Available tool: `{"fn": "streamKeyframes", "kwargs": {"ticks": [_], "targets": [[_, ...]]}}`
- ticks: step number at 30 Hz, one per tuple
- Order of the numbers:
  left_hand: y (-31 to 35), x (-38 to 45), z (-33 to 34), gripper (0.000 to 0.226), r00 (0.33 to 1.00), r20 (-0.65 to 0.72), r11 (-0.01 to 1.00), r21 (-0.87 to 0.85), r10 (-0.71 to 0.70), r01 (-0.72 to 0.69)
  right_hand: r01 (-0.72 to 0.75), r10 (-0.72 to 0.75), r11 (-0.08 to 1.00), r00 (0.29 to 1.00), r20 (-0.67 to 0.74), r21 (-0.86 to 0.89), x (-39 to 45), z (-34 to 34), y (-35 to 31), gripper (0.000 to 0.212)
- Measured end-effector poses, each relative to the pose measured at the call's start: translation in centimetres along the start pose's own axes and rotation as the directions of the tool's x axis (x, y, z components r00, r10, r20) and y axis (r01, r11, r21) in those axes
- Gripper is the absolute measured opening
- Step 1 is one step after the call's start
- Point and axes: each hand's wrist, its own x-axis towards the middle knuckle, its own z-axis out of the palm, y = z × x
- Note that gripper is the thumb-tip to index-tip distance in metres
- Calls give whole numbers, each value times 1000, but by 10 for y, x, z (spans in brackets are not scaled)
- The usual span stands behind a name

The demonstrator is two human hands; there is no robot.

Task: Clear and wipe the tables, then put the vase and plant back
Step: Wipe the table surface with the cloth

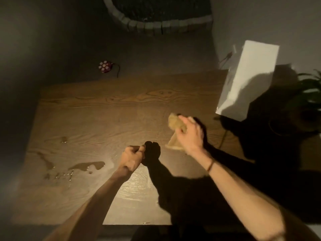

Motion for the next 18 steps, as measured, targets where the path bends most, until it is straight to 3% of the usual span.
{"fn": "streamKeyframes", "kwargs": {"ticks": [3, 5, 8, 12, 16, 18], "targets": [[0, 14, -6, 39, 999, -29, 996, -88, -36, 33, 130, -155, 973, 981, -120, -190, 67, -30, -28, 49], [-2, 20, -5, 37, 998, -38, 993, -111, -50, 46, 193, -209, 921, 978, -13, -338, 108, -34, -37, 53], [-12, 22, 2, 37, 997, -35, 988, -142, -66, 61, 192, -87, 850, 970, 229, -491, 135, -15, -28, 60], [-27, 16, 6, 40, 995, -17, 985, -146, -93, 90, 298, -151, 854, 926, 346, -427, 91, 24, -20, 62], [-33, -1, -1, 42, 992, 3, 985, -124, -123, 122, 499, -272, 812, 783, 559, -303, -8, 44, -3, 69], [-31, -11, -3, 41, 993, 25, 986, -115, -115, 117, 532, -284, 813, 719, 634, -238, -51, 50, 9, 66]]}}
